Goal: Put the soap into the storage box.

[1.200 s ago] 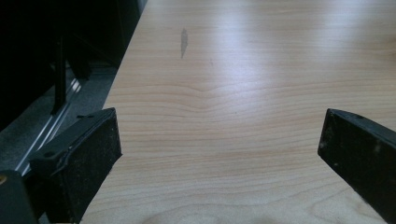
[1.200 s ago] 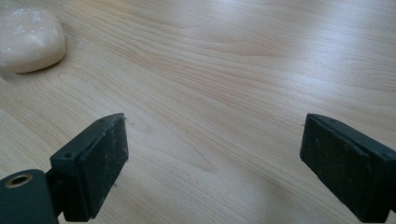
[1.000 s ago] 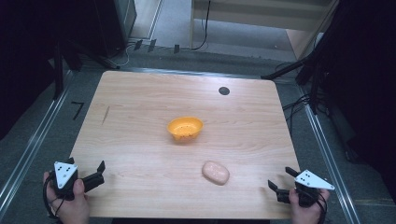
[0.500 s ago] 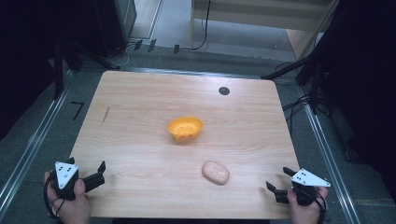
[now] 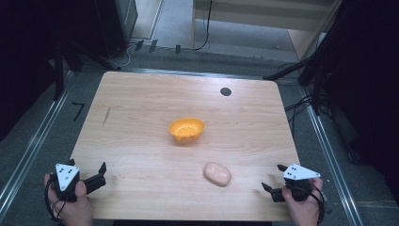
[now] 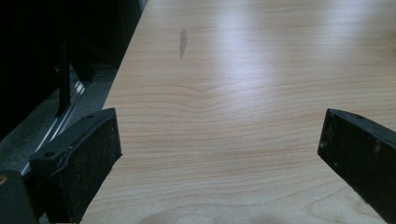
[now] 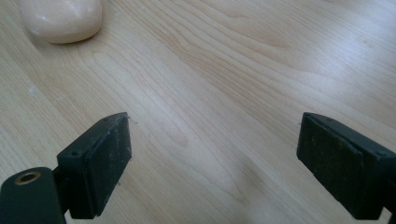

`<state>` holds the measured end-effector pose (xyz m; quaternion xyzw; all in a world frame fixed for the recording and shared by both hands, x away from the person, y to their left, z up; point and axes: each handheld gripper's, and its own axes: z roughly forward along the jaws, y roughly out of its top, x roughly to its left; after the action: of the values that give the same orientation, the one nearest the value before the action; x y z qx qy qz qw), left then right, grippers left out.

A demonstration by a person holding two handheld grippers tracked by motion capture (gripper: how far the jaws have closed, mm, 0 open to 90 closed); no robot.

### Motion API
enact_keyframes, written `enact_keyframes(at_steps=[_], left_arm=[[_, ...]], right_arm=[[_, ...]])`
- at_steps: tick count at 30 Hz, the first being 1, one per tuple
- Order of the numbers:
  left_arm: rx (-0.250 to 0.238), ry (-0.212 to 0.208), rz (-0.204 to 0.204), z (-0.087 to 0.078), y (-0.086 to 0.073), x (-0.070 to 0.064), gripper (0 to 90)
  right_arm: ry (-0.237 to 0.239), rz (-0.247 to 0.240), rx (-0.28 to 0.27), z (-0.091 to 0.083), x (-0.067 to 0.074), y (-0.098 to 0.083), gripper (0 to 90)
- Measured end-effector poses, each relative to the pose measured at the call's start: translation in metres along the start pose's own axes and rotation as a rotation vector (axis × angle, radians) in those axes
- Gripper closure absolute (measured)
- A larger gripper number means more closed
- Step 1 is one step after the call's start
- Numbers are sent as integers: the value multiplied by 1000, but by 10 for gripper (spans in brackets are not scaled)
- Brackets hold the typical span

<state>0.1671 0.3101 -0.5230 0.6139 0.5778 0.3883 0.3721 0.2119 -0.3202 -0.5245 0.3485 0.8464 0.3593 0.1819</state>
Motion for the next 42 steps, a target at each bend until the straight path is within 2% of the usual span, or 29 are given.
enact_keyframes(at_steps=[3,4,7,10,15,29,42], left_arm=[[-5,-6,-34,0,0,3,0],[-3,-10,-34,0,0,4,0],[5,-11,-22,1,0,3,0],[11,-10,3,1,1,1,0],[11,-16,-3,1,1,1,0],[17,-25,22,1,1,0,0],[23,-33,26,2,1,-1,0]], right_arm=[[12,-17,12,3,1,9,109],[17,-23,16,4,2,11,109],[19,-34,28,5,3,15,109],[26,-67,50,7,6,23,109],[33,-88,70,9,8,29,110],[78,-120,115,20,15,47,120],[116,-168,157,36,29,62,124]])
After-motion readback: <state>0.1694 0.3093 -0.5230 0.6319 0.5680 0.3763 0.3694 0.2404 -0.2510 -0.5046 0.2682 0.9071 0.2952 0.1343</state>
